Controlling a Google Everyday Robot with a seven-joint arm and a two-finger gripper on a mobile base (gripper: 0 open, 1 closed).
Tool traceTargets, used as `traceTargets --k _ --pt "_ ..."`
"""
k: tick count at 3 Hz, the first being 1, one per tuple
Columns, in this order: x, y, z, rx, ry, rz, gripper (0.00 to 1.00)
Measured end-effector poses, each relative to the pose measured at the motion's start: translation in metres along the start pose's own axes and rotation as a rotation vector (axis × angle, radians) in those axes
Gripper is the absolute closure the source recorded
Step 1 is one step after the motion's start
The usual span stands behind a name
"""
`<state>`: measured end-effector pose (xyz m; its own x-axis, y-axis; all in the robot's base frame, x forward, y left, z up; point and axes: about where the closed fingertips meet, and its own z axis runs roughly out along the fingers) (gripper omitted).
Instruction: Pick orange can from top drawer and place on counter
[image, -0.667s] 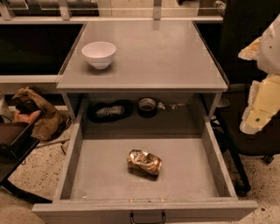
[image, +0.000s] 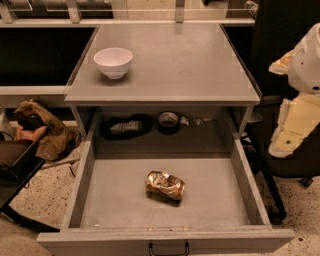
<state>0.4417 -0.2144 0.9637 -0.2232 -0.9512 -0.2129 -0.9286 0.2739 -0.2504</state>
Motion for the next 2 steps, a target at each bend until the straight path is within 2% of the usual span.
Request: traceTargets --k 1,2 --pt "0.002 0.005 0.045 -0.028 -0.034 0.016 0.00" --pt "-0.010 0.009 0.095 -0.088 -0.078 -0.005 0.00"
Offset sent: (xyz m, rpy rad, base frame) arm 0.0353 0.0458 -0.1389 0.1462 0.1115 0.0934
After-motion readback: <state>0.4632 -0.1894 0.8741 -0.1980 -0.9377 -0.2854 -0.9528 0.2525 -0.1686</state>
